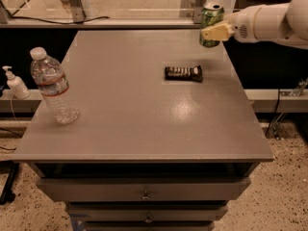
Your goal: Move green can near rxbar chocolate
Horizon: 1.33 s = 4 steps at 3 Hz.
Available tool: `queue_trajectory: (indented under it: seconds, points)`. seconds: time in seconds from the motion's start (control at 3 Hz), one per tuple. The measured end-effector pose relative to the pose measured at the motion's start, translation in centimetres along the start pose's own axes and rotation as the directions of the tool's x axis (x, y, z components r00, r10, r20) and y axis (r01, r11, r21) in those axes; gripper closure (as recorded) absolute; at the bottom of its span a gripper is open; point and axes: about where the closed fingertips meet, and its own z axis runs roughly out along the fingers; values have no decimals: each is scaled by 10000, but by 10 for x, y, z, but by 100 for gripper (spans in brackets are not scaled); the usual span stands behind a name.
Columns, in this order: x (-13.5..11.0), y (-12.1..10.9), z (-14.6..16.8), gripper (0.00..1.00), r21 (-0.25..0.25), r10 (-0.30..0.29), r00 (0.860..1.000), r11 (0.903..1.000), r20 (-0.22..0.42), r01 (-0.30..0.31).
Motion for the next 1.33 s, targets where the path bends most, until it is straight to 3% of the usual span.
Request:
queue_trajectory:
  seconds: [0.33,1.0,1.33]
  points:
    - [29,3,-11,100,-102,558,9982,9984,-225,-560]
    - [59,19,-8,100,-642,1020,9944,9926,-261,-1035]
    - [62,25,-4,84,-953,1082,9937,9893,-303,-1106]
